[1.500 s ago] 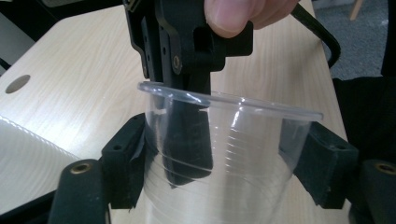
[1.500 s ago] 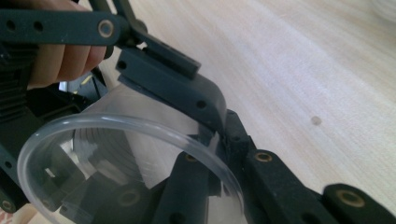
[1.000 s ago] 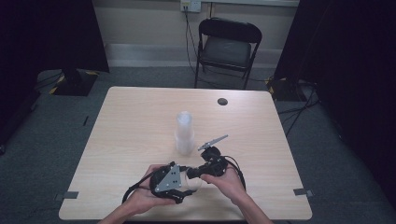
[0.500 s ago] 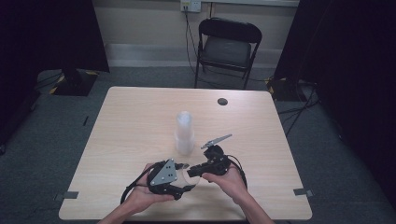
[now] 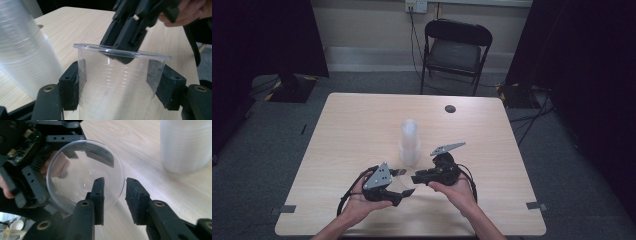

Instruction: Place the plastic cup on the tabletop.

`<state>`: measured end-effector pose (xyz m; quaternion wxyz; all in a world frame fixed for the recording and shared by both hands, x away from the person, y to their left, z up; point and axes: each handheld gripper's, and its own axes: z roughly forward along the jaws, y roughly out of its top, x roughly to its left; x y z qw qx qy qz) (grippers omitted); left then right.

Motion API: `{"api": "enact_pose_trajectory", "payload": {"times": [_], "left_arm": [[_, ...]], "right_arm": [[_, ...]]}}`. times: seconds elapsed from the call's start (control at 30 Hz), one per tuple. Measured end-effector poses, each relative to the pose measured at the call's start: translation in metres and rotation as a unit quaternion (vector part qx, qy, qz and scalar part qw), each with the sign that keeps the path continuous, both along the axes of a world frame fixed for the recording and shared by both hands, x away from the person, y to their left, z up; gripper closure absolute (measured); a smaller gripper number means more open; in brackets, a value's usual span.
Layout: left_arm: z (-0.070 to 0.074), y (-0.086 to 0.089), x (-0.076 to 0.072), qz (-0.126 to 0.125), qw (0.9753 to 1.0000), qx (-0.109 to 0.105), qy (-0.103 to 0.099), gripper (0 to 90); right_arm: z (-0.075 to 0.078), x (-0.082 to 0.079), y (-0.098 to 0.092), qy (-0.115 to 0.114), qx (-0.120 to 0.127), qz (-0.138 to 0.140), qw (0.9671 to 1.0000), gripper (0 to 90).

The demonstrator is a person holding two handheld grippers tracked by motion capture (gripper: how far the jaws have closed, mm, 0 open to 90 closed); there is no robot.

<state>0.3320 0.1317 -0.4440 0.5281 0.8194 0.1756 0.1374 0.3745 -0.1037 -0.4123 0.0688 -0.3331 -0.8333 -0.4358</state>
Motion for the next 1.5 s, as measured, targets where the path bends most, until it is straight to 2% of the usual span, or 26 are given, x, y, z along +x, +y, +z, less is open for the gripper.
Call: {"api": "enact_pose_trajectory", "payload": {"times": [0.17, 0.2, 0.3, 0.43, 0.53, 0.77, 0.8, 0.83, 0.9, 1.23, 1.3, 1.37, 1.4, 1.47, 1.5], "left_arm": [[0.001, 0.006, 0.004, 0.015, 0.9998, -0.01, 0.003, 32.2], [0.001, 0.008, 0.004, 0.02, 0.9996, -0.018, 0.006, 32.3], [0.003, 0.014, 0.008, 0.032, 0.9991, -0.027, 0.008, 32.4], [0.005, 0.02, 0.013, 0.042, 0.9982, -0.041, 0.012, 32.5], [0.008, 0.027, 0.019, 0.056, 0.9965, -0.06, 0.013, 32.5], [0.013, 0.038, 0.028, 0.077, 0.9932, -0.085, 0.017, 32.5], [0.015, 0.041, 0.03, 0.085, 0.9914, -0.098, 0.017, 32.5], [0.015, 0.041, 0.03, 0.085, 0.9914, -0.098, 0.017, 32.5], [0.016, 0.048, 0.033, 0.096, 0.9895, -0.107, 0.018, 32.5], [0.022, 0.062, 0.04, 0.12, 0.9864, -0.112, 0.006, 32.5], [0.023, 0.062, 0.04, 0.116, 0.9877, -0.105, 0.008, 32.4], [0.024, 0.063, 0.042, 0.122, 0.9869, -0.105, 0.007, 32.4], [0.025, 0.064, 0.044, 0.136, 0.9849, -0.107, 0.007, 32.4], [0.026, 0.067, 0.048, 0.15, 0.9829, -0.106, 0.01, 32.4], [0.026, 0.067, 0.048, 0.15, 0.9829, -0.106, 0.01, 32.4]], "right_arm": [[0.006, -0.003, -0.006, -0.03, 0.027, -0.013, 0.9991, 64.0], [0.007, -0.004, -0.007, -0.035, 0.03, -0.016, 0.9988, 63.9], [0.012, -0.005, -0.011, -0.047, 0.045, -0.022, 0.9976, 62.8], [0.014, -0.005, -0.014, -0.057, 0.051, -0.03, 0.9966, 62.1], [0.015, -0.004, -0.021, -0.062, 0.058, -0.041, 0.9956, 61.6], [0.015, -0.001, -0.031, -0.067, 0.063, -0.061, 0.9939, 61.2], [0.015, -0.001, -0.033, -0.068, 0.063, -0.066, 0.9935, 61.1], [0.015, -0.001, -0.033, -0.07, 0.065, -0.067, 0.9932, 61.1], [0.015, -0.001, -0.034, -0.069, 0.065, -0.068, 0.9932, 61.2], [0.012, 0.001, -0.037, -0.071, 0.055, -0.077, 0.993, 59.2], [0.012, 0.001, -0.038, -0.072, 0.054, -0.079, 0.9928, 58.6], [0.011, 0.001, -0.038, -0.073, 0.051, -0.081, 0.9927, 56.4], [0.01, 0.001, -0.039, -0.074, 0.049, -0.083, 0.9926, 56.0], [0.009, 0.001, -0.039, -0.074, 0.045, -0.084, 0.9926, 55.6], [0.009, 0.001, -0.038, -0.075, 0.042, -0.084, 0.9927, 55.4]]}}
